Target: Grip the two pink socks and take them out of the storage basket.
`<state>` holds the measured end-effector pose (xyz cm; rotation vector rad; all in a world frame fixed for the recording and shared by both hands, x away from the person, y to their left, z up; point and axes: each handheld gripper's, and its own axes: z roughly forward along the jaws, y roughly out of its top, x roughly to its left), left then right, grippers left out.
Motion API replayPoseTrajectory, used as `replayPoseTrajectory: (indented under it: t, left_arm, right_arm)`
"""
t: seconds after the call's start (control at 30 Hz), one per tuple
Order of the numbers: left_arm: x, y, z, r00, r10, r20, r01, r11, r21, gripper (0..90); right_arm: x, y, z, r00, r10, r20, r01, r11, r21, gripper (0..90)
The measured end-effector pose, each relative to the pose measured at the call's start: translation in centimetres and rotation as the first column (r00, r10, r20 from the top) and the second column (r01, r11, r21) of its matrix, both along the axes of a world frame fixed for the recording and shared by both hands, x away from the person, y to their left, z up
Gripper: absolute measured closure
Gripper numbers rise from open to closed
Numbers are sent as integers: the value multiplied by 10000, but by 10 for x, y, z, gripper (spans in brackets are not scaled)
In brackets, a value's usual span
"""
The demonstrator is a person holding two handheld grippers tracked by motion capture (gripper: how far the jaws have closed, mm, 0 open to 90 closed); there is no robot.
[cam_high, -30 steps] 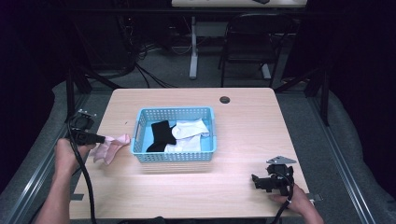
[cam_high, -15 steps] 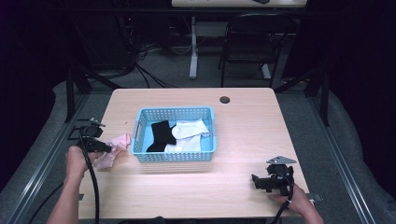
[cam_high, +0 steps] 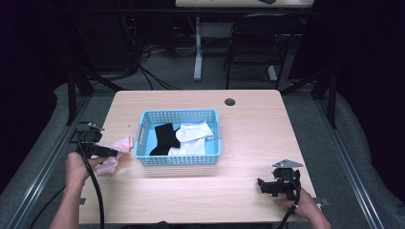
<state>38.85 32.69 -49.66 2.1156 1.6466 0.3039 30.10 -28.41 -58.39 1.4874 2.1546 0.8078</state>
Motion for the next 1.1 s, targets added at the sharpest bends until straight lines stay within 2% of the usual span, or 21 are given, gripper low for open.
replayPoseTrajectory:
  t: [0.03, 0.07, 0.1, 0.13, 0.23, 0.27, 0.37, 0.4, 0.57, 0.67, 0.7, 0.73, 0.77, 0.8, 1.0, 1.07, 1.1]
  left_arm:
    - [0, 0, 0, 10000, 0, 0, 0, 10000, 0, 358]
    - [-6, -1, 7, 9998, -69, 187, 71, 9999, -97, 324]
    - [-6, -1, 7, 9998, -69, 187, 71, 9999, -97, 297]
    - [-12, -3, 11, 9993, -89, 350, 94, 9999, -119, 260]
    - [-19, -4, 14, 9989, -153, 436, 158, 9998, -114, 168]
    - [-25, -6, 14, 9986, -231, 482, 236, 9997, -96, 150]
    - [-32, -7, 12, 9982, -294, 523, 302, 9994, -138, 125]
    - [-38, -8, 10, 9980, -302, 552, 311, 9994, -149, 89]
    - [-50, -10, 2, 9984, -325, 472, 331, 9994, -107, 56]
    - [-62, -14, -12, 9981, -553, 262, 547, 9982, 246, 33]
    - [-62, -14, -12, 9981, -553, 262, 547, 9982, 246, 19]
    - [-68, -17, -19, 9978, -655, 103, 649, 9967, 497, 5]
    - [-68, -17, -19, 9978, -655, 103, 649, 9967, 497, 2]
    - [-74, -18, -26, 9978, -666, 43, 663, 9966, 499, 2]
    - [-81, -19, -41, 9984, -566, -60, 568, 9964, 622, 1]
    - [-82, -20, -43, 9985, -538, -50, 540, 9971, 536, 1]
    - [-81, -22, -46, 9984, -528, -183, 536, 9973, 501, 1]
  right_arm:
    - [0, 0, 0, 10000, 0, 0, 0, 10000, 0, 0]
    - [0, 0, 0, 10000, -8, -1, 8, 10000, -15, 0]
    - [0, 0, 0, 10000, 25, -12, -25, 10000, 17, 0]
    - [0, 0, 0, 10000, -5, 0, 5, 10000, -18, 0]
    - [0, 0, 0, 10000, -4, 4, 4, 10000, -10, 0]
    - [0, 0, 0, 10000, -2, 2, 2, 10000, -5, 0]
    - [0, 0, 0, 10000, 9, 3, -9, 10000, 13, 0]
    - [0, 0, 0, 10000, 24, -10, -24, 10000, 20, 0]
    - [0, 0, 0, 10000, -8, 7, 8, 10000, -2, 0]
    - [0, 0, 0, 10000, -2, 5, 2, 10000, -3, 0]
    - [0, 0, 0, 10000, -2, 5, 2, 10000, -3, 0]
    - [0, 0, 0, 10000, 25, -8, -25, 10000, 16, 0]
    - [0, 0, 0, 10000, -5, 3, 5, 10000, -20, 0]
    - [0, 0, 0, 10000, -5, -1, 5, 10000, -4, 0]
    - [0, 0, 0, 10000, -15, 9, 15, 10000, -22, 0]
    - [0, 0, 0, 10000, -7, 34, 7, 10000, -18, 0]
    - [0, 0, 0, 10000, -17, 10, 17, 10000, -16, 0]
